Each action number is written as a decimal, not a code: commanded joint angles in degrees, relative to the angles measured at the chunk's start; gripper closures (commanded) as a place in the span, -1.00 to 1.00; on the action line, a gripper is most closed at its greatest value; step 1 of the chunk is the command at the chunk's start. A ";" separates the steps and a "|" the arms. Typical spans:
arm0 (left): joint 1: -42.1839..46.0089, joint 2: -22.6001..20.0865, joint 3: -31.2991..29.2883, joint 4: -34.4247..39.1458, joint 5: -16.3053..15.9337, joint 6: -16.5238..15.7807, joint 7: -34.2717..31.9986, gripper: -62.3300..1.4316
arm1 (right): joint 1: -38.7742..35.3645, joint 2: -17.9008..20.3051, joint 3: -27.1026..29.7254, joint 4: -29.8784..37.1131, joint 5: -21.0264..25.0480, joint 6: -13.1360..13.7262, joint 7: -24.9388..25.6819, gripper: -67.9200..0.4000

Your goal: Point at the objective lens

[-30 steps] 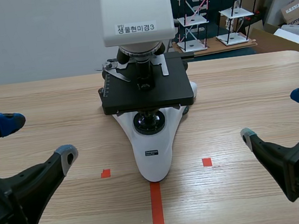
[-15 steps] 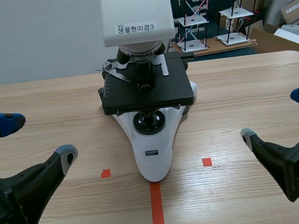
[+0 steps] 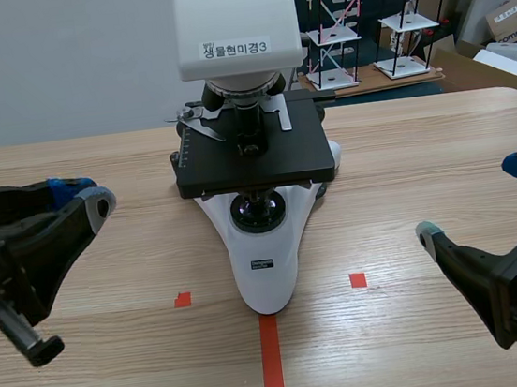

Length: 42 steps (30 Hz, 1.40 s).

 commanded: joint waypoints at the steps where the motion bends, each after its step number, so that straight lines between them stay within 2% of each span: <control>1: -2.12 0.11 1.25 -0.96 -0.59 -0.17 -0.87 0.80 | 0.02 0.63 0.07 0.59 0.59 0.00 0.68 -1.00; 13: -18.14 0.13 12.24 -9.27 -0.59 -0.33 -1.01 0.82 | 0.02 0.63 0.07 0.59 0.59 0.00 0.68 -1.00; 22: -26.62 0.15 18.34 -13.86 -0.59 -1.03 -0.90 0.82 | 0.02 0.63 0.07 0.59 0.59 0.00 0.68 -1.00; 32: -31.39 0.50 22.18 -15.63 -0.59 -1.38 -0.74 0.82 | 0.02 0.63 0.07 0.59 0.59 0.00 0.68 -1.00; 42: -31.89 1.42 22.36 -15.63 -0.59 -1.38 -0.35 0.82 | 0.02 0.63 0.07 0.59 0.59 0.00 0.68 -1.00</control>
